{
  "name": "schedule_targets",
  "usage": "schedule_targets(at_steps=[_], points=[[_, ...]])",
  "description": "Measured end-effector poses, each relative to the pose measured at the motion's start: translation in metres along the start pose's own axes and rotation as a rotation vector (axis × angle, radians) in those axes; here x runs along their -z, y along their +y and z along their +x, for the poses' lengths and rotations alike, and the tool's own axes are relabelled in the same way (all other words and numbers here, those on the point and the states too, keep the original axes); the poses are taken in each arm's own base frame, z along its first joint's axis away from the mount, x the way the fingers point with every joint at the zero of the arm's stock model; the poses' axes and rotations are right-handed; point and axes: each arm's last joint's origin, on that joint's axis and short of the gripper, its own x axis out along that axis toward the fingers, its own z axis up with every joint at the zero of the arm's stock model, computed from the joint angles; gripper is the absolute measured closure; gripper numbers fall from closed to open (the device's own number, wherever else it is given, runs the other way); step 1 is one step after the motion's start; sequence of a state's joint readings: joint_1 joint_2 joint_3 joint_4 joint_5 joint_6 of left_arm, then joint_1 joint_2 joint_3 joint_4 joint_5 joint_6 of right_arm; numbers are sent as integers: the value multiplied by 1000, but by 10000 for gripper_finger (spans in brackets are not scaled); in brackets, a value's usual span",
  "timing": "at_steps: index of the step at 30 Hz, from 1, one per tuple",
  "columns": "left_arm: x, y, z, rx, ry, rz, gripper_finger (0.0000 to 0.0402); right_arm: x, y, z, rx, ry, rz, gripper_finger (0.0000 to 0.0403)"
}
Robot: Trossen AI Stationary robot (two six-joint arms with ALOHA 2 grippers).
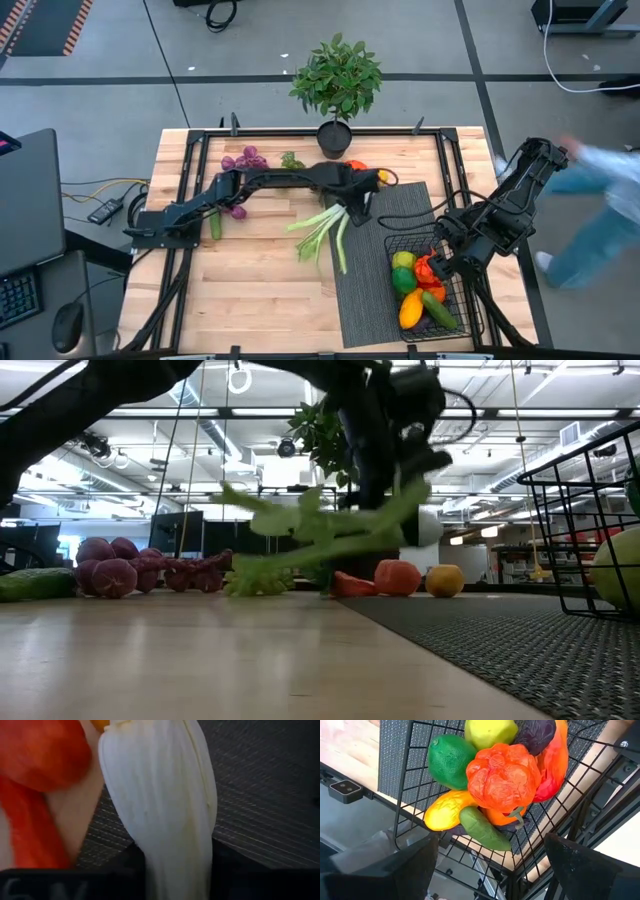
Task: Build produce basket
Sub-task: Put the lettuce into the black wire basket
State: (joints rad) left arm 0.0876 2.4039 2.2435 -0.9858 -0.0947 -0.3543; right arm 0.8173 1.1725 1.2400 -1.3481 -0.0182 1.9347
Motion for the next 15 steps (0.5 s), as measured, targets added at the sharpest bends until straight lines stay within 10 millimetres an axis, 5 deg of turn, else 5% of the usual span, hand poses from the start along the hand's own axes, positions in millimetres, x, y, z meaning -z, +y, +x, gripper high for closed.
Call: schedule_targets(at_steps=[11, 15], points=[[-17, -3, -101, 261, -111, -98, 268, -8, -7, -17, -163, -95, 42, 37], [-22, -8, -122, 334, -193, -171, 261, -15, -15, -27, -229, -165, 68, 37]])
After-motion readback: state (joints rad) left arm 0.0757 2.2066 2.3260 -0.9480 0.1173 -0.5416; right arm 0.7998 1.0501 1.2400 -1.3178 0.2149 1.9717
